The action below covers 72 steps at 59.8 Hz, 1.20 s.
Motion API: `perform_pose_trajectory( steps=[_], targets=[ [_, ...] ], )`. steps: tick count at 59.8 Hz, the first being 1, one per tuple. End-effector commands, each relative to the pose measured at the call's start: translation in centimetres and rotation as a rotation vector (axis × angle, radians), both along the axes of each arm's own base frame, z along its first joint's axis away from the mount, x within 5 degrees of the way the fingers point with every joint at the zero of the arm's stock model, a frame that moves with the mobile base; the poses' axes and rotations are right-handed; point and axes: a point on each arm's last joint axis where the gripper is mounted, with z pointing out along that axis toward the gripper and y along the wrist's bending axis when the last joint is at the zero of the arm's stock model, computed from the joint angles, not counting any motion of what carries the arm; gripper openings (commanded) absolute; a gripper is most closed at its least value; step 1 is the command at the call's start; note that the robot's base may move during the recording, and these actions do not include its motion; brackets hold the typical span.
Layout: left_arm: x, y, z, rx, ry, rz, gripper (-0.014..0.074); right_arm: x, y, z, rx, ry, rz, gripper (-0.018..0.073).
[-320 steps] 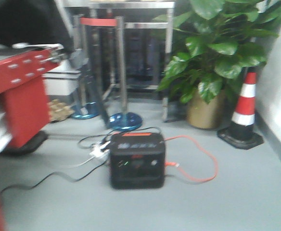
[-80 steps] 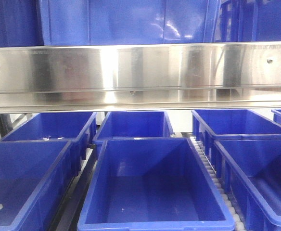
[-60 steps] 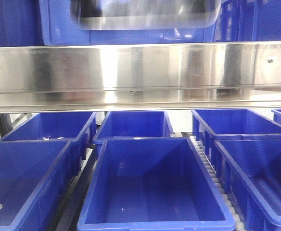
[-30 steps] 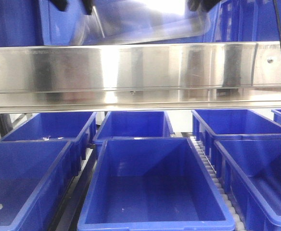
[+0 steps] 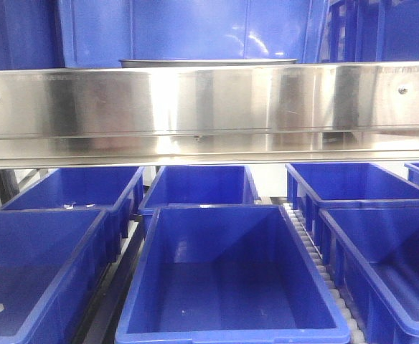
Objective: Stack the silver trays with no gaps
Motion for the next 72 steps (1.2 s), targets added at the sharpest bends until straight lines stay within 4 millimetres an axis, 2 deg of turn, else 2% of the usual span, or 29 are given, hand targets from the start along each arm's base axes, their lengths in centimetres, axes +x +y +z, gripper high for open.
perform_pose_trajectory(
  steps=[1, 7, 9, 11, 17, 18, 25, 32, 33, 34, 47, 53, 59, 64, 72],
  targets=[
    [-2.0, 1.7, 3.5, -0.023, -0.107, 0.015, 0.0216, -2.8, -0.8, 4.0, -0.003, -0.142, 0.001, 0.0090],
    [-4.3, 3.5, 6.1, -0.037, -0.176, 0.033, -0.0043, -5.7, -1.7, 7.0, -0.008, -0.244, -0.006, -0.0064],
    [-5.1, 4.1, 7.0, -0.052, -0.197, 0.036, -0.0020, -6.8, -2.0, 7.9, -0.012, -0.276, -0.005, -0.0101],
    [-6.0, 4.7, 7.8, -0.066, -0.217, 0.037, 0.0005, -7.8, -2.3, 8.8, -0.013, -0.306, -0.001, -0.0083],
    [-9.1, 6.3, 9.7, -0.080, -0.300, 0.020, 0.0002, -11.4, -3.2, 11.1, -0.017, -0.414, 0.006, -0.0081],
    [-10.1, 6.8, 10.4, -0.089, -0.330, 0.011, 0.0002, -11.9, -3.3, 11.2, -0.021, -0.429, 0.008, -0.0081],
    [-14.3, 8.6, 10.7, -0.120, -0.420, -0.059, -0.0006, -16.7, -4.5, 11.7, -0.009, -0.529, 0.003, -0.0081],
    [-18.2, 11.0, 8.5, -0.147, -0.458, -0.112, -0.0007, -21.4, -5.7, 10.3, 0.007, -0.594, -0.005, -0.0081],
    [-18.3, 11.0, 8.0, -0.142, -0.449, -0.115, -0.0007, -22.1, -5.9, 9.9, 0.009, -0.603, -0.006, -0.0081],
    [-19.2, 11.7, 7.5, -0.149, -0.456, -0.116, -0.0007, -22.8, -6.0, 9.4, 0.011, -0.609, -0.007, -0.0081],
    [-25.2, 15.9, 0.0, -0.171, -0.461, -0.149, -0.0007, -30.6, -7.9, 2.6, 0.030, -0.652, -0.010, -0.0081],
    [-26.9, 17.4, -3.3, -0.166, -0.446, -0.138, -0.0007, -32.8, -8.4, -0.6, 0.043, -0.659, -0.007, -0.0081],
    [-28.5, 18.7, -5.6, -0.189, -0.465, -0.129, -0.0007, -34.8, -8.7, -3.1, 0.088, -0.676, 0.003, -0.0081],
    [-29.7, 19.6, -6.6, -0.216, -0.502, -0.127, -0.0007, -36.2, -8.9, -4.0, 0.122, -0.707, 0.011, -0.0081],
    [-31.5, 21.0, -7.0, -0.265, -0.573, -0.119, -0.0007, -38.3, -9.4, -4.2, 0.141, -0.786, 0.010, -0.0081]
  ],
)
